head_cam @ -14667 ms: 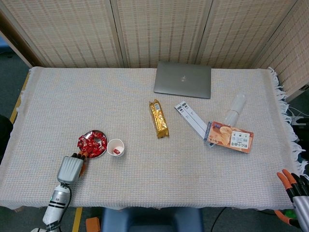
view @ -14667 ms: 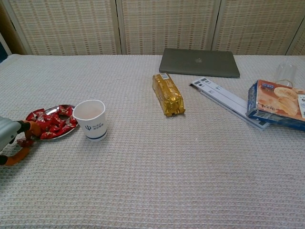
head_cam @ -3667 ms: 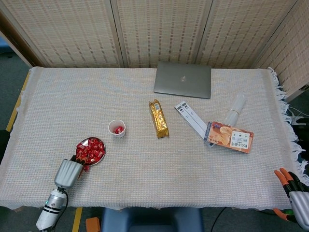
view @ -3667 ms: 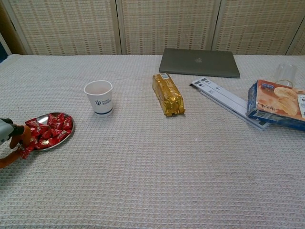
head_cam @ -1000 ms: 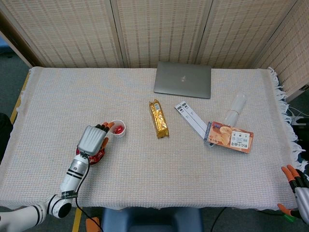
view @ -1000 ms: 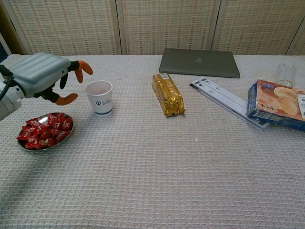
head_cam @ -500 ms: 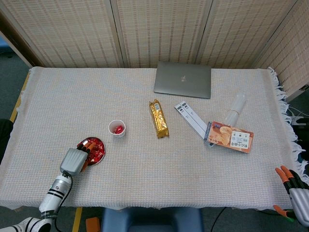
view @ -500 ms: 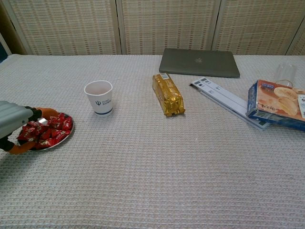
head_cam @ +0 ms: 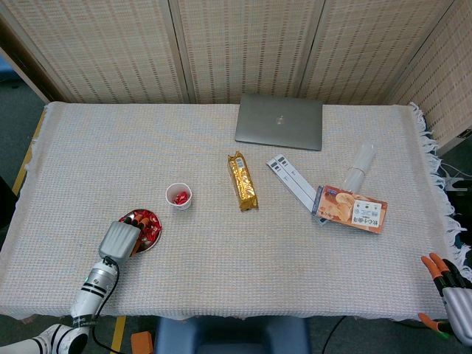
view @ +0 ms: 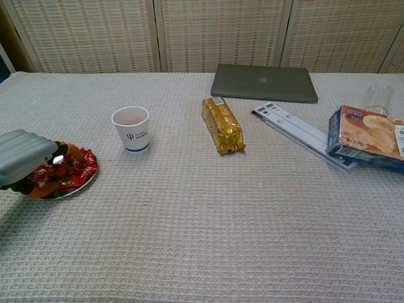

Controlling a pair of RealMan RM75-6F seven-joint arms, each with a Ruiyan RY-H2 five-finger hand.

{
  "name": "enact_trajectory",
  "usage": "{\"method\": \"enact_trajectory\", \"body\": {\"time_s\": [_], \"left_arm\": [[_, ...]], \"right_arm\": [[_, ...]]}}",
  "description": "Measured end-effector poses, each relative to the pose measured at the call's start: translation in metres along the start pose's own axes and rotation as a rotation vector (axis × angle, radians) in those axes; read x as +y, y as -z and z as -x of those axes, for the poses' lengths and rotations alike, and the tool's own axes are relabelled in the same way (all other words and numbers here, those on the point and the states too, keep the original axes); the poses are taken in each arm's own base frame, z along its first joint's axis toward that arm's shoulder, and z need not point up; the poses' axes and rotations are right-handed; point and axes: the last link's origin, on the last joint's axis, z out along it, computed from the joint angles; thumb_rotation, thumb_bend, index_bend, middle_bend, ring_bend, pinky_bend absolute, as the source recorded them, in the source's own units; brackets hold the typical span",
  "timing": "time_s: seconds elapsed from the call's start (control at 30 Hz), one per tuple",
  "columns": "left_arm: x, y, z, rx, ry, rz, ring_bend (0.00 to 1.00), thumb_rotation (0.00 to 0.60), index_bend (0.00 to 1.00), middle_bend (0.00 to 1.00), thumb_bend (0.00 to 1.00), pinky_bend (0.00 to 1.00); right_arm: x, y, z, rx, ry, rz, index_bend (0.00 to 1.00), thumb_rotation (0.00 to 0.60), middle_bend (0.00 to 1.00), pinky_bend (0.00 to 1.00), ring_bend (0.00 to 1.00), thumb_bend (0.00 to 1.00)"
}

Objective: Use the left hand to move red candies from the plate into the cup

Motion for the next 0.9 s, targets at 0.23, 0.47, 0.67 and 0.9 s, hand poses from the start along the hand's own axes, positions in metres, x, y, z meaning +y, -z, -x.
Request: {"method": "enact_trajectory", "body": {"time_s": [0.23,0.47,0.67,0.9], "left_arm": [[-0.0001,-0.0018,0.002,-0.001,-0.005,0.005,0.45,0.6,0.39,0.4,0.39,1.0],[0.0016,-0.0032,0.0048,0.01,-0.011,0.016,0.5,0.6,0.5,0.49,0.41,1.0],[0.0014,-0.0061,0.004,0.03,-0.017,0.014,0.54,0.6,0.6,0.58,0.44,1.0],[0.0014,-0.0086,0.0013,0.063,-0.019,0.011,0.61,0.6,0.69,0.69,0.5,1.0]], "right_arm": [[-0.0006,-0.0007,0.0008,-0.003,0.003,0.002,0.0,0.6,0.0,0.25,0.0,0.04],[-0.0003,-0.0007,0.0005,-0.001,0.003,0.005,0.0,0.6,0.0,0.26,0.0,0.04],[0.0,-0.0005,0.0002,0.0,0.003,0.007,0.0,0.6,0.0,0.26,0.0,0.04],[-0.0001,-0.0011,0.0007,-0.001,0.004,0.008,0.0,0.6,0.0,0.26,0.0,0.04]]}}
